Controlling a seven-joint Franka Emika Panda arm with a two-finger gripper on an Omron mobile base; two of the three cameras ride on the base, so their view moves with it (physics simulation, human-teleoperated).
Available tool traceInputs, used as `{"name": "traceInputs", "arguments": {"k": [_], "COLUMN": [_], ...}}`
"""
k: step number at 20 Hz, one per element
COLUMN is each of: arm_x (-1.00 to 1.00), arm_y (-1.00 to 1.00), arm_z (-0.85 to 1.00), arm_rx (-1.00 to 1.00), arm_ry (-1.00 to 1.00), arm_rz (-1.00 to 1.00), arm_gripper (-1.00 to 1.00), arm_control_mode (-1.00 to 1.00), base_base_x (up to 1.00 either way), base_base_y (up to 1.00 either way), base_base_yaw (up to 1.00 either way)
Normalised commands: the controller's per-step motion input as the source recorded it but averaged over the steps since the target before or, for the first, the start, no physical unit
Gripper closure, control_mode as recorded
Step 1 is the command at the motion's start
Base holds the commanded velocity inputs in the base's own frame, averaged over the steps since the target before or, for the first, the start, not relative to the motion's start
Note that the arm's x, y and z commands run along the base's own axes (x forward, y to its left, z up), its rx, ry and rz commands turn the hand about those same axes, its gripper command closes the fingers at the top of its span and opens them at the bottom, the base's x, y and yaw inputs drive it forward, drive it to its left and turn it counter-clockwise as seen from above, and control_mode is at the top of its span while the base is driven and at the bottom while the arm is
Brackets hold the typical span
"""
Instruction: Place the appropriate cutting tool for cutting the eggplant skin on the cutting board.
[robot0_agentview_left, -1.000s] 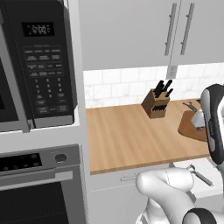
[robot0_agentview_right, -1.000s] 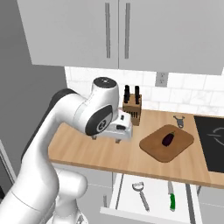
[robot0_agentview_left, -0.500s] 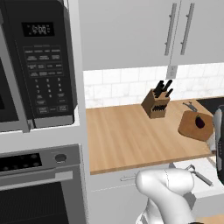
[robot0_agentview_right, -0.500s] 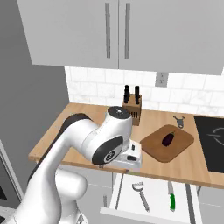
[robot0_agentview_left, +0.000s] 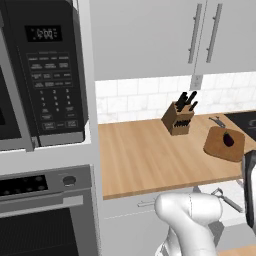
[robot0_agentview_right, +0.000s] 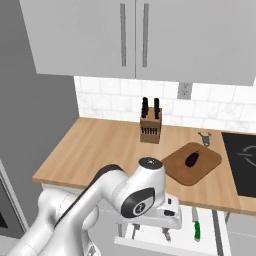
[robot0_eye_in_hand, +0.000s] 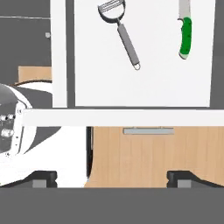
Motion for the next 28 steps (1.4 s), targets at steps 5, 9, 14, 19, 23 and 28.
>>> {"name": "traceInputs", "arguments": {"k": [5, 9, 14, 19, 23, 28], "arm_x": [0.38, 0.45, 0.36, 0.32, 0.16, 0.0], "arm_y": [-0.43, -0.1, 0.0, 0.0, -0.06, -0.13], "arm_z": [-0.48, -0.5, -0.79, -0.68, -0.34, -0.38], "arm_rx": [-0.06, -0.03, 0.0, 0.0, 0.0, 0.0], "arm_ry": [0.19, 0.07, 0.02, 0.0, 0.01, 0.02], "arm_rz": [0.0, 0.0, 0.0, 0.0, 0.0, 0.0], "arm_gripper": [-1.0, -1.0, -1.0, -1.0, -1.0, -1.0], "arm_control_mode": [-1.0, -1.0, -1.0, -1.0, -1.0, -1.0], "base_base_x": [0.0, 0.0, 0.0, 0.0, 0.0, 0.0], "base_base_y": [0.0, 0.0, 0.0, 0.0, 0.0, 0.0], "base_base_yaw": [0.0, 0.0, 0.0, 0.0, 0.0, 0.0]}}
